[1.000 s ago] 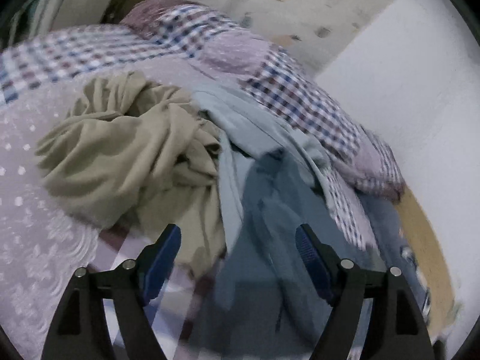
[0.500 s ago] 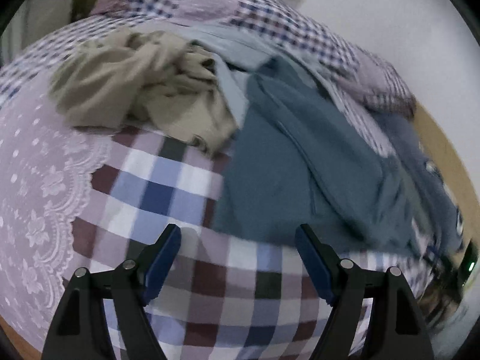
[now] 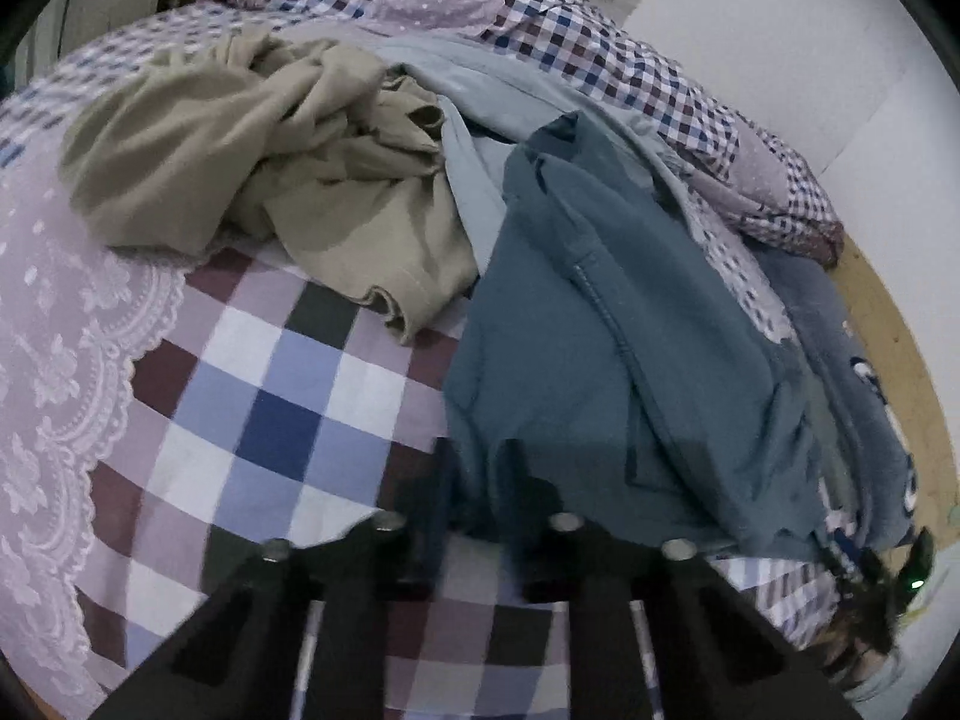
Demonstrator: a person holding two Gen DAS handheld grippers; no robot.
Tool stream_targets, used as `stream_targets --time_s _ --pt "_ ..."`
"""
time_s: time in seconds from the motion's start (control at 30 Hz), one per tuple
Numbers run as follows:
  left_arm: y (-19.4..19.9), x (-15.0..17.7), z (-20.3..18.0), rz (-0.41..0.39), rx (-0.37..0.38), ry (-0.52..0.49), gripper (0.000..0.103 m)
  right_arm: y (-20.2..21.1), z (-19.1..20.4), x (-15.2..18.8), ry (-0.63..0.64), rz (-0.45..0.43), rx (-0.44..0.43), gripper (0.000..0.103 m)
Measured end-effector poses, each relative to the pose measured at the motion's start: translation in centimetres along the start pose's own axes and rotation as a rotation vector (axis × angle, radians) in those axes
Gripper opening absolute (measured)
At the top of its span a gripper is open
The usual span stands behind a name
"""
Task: Fold clothes
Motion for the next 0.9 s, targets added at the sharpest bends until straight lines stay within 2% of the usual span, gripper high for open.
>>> stream_targets --time_s 0.07,0.13,0.17,0.2,0.3,0.43,0.5,0.63,0.8,0.87,0.9 --pt "0.0 0.0 -0.6 -0.002 0.01 -0.01 0.005 -0.9 0.1 0.2 0.017 0.019 0.016 0.044" --pt "0.2 -0.3 -0.8 -0.012 0.021 0.0 0.005 -1.8 0.0 0.4 0.021 0.035 0.031 0.017" --pt "0.3 -0.5 -0.8 -0.019 0.026 0.011 0.004 -2.2 -0.2 0.6 0.026 0.046 0.045 0.013" --pt "0.4 -0.7 -0.8 -0.026 0.032 0.022 0.004 -2.6 -0.4 0.8 0.033 0.056 0.059 0.005" --pt "0.8 -1.5 -0.5 -0.047 0.052 0.057 0.004 -2.0 -1.2 0.6 0.057 0.05 0.113 0.0" --pt "1.9 -3.2 1.1 -0.102 0.099 0.178 0.003 2.0 -2.5 -0.7 0.046 -0.024 0.166 0.0" --pt "2.3 -3.5 1.0 -0.113 0.116 0.195 0.003 4.1 -3.4 -1.0 0.027 -0.053 0.183 0.0" --pt "2.8 -3.9 1.4 -0.129 0.142 0.265 0.003 6.4 -5.1 0.1 -0.006 -0.042 0.204 0.0" --pt "2.0 -3.7 2.5 -0.108 0.113 0.305 0.002 5.9 -5.2 0.4 -0.093 -0.058 0.12 0.001" --pt "1.9 -3.5 1.4 -0.102 0.129 0.265 0.002 5.0 -4.6 0.1 -0.121 -0.065 0.072 0.017" --pt "1.9 -3.4 0.9 -0.099 0.137 0.245 0.002 4.4 -4.2 -0.2 -0.128 -0.067 0.053 0.037"
Point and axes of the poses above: each gripper's, at about its wrist camera, not at the fingertips, and y roughly against the way its jaws point, z to its left, x to its underside, the point moved 9 cm from there along -y, roughly the way its jaws point, and after that the axes turned 14 degrees about -z, right-handed, at the moved point
